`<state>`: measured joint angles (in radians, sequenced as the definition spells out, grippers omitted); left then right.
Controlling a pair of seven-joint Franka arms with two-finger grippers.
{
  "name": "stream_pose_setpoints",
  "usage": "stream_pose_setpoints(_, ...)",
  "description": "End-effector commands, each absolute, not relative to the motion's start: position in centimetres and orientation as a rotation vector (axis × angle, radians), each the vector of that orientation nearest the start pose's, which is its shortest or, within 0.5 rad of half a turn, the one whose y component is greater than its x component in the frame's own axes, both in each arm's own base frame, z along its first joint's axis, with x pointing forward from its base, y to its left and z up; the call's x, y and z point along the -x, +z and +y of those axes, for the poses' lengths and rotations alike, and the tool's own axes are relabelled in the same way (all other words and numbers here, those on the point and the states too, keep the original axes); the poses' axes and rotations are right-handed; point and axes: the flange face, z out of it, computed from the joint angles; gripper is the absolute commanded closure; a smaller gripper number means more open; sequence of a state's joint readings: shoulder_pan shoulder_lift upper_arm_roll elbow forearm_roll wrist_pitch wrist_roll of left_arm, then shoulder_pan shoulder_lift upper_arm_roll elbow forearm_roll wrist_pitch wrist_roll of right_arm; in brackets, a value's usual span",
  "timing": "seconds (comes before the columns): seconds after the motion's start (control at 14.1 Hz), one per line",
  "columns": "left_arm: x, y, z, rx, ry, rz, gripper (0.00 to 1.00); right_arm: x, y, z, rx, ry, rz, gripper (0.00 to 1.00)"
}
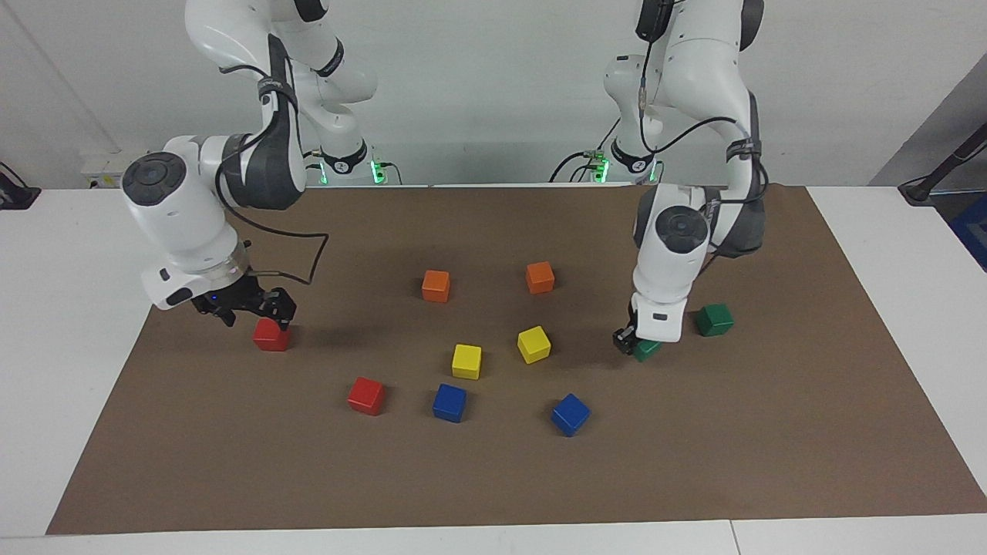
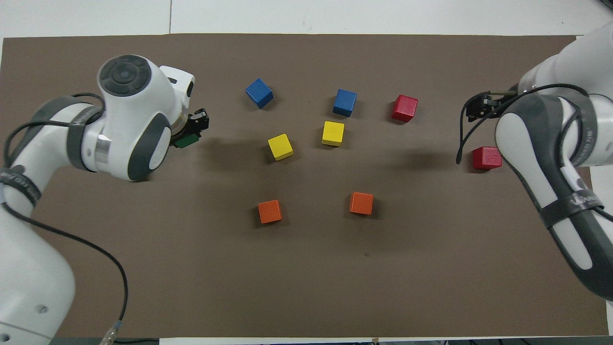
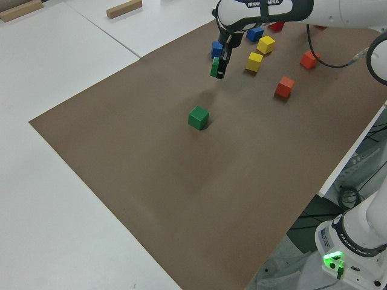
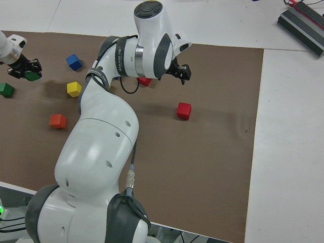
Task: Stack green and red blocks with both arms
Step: 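Carry the green block to the first green while the right gripper reaches the other red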
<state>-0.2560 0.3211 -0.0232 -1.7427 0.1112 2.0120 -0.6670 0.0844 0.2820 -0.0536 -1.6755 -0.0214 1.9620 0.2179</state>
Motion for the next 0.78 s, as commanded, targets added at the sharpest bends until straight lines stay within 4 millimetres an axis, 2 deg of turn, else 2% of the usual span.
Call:
stream_pose_setpoints(0.0, -57.3, 41.3, -9.1, 3.014, 0.079, -0.160, 1.00, -66.2, 41.3, 7.7, 3.142, -0.029, 0.479, 0.00)
stream_pose_setpoints(0.07, -56.7, 41.1, -6.6, 3.024, 0.105, -0.081, 1.00, -67.3, 41.0, 9.1, 3.130, -0.064, 0.511, 0.00)
stream_pose_setpoints(0.21, -56.9, 40.9, -2.9, 3.078, 0.118, 0.125, 1.00, -68.9, 38.9, 11.7, 3.117, -0.055, 0.566, 0.00)
stream_pose_setpoints(0.28, -57.0, 40.9, -1.1, 3.108, 0.123, 0.195, 1.00, -69.8, 38.7, 12.9, 3.102, -0.077, 0.615, 0.00)
stream_pose_setpoints(0.36, -57.0, 40.9, -0.2, 3.116, 0.117, 0.208, 1.00, -70.1, 37.8, 14.6, 3.100, -0.080, 0.633, 0.00)
stream_pose_setpoints(0.43, -57.3, 40.6, -0.1, 3.117, 0.098, 0.208, 1.00, -70.8, 36.9, 15.5, 3.087, -0.112, 0.647, 0.00)
stream_pose_setpoints(0.64, -56.6, 38.2, -0.2, 3.118, 0.045, 0.195, 1.00, -71.8, 34.3, 16.1, 3.083, -0.157, 0.635, 0.00)
stream_pose_setpoints(0.71, -56.6, 37.8, -0.2, 3.118, 0.028, 0.193, 1.00, -71.9, 34.0, 16.1, 3.083, -0.169, 0.629, 0.00)
